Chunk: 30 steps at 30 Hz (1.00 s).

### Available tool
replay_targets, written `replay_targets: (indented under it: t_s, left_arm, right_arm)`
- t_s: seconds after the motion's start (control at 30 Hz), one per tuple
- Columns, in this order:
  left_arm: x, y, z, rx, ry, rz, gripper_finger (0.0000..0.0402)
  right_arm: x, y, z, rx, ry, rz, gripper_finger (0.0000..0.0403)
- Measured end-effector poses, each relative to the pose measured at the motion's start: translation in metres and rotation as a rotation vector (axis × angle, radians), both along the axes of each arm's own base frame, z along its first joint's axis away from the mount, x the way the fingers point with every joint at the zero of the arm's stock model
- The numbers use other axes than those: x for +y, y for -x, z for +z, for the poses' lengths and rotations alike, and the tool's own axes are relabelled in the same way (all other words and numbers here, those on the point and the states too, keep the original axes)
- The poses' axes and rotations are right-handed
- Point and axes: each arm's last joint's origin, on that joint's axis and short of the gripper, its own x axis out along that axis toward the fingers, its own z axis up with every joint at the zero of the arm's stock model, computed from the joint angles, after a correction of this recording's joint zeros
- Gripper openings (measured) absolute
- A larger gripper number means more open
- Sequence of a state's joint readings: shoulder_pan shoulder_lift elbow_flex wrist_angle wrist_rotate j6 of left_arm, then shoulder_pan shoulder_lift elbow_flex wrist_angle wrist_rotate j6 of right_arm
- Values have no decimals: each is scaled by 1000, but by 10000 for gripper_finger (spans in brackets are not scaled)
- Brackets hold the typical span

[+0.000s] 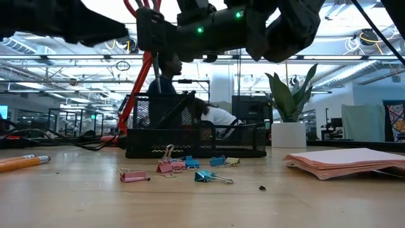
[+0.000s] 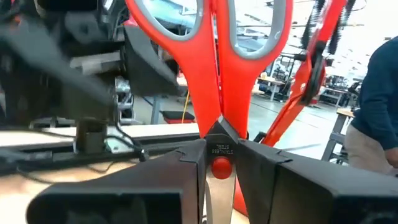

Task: Pick and place office supplies into organizer
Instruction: Put the scissors into the desk organizer

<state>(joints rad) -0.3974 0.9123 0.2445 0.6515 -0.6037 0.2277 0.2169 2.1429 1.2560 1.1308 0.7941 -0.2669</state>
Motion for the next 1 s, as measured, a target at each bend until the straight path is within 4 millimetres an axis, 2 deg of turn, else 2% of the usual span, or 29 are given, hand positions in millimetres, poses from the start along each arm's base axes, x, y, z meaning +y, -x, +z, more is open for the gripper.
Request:
replay_targets:
  t_s: [0.1, 0.23, 0.53, 0.77, 0.87, 1.0]
  left_arm:
    - [1, -11, -1, -1, 26, 10, 229]
    - [2, -23, 0, -29, 33, 6, 243]
    - [8, -36, 16, -89, 98, 49, 246]
    - [16, -38, 16, -97, 163, 90, 245]
    - [18, -38, 15, -93, 166, 95, 230]
    - [19, -39, 14, -85, 165, 76, 176]
  right_arm:
    - [0, 0, 1, -10, -9, -9, 54]
    - [1, 0, 0, 2, -4, -14, 54]
    - [2, 1, -1, 27, 21, -42, 54]
    - [2, 1, 0, 20, 20, -42, 54]
    - [3, 1, 0, 18, 20, -40, 54]
    - [2, 1, 0, 19, 20, -42, 54]
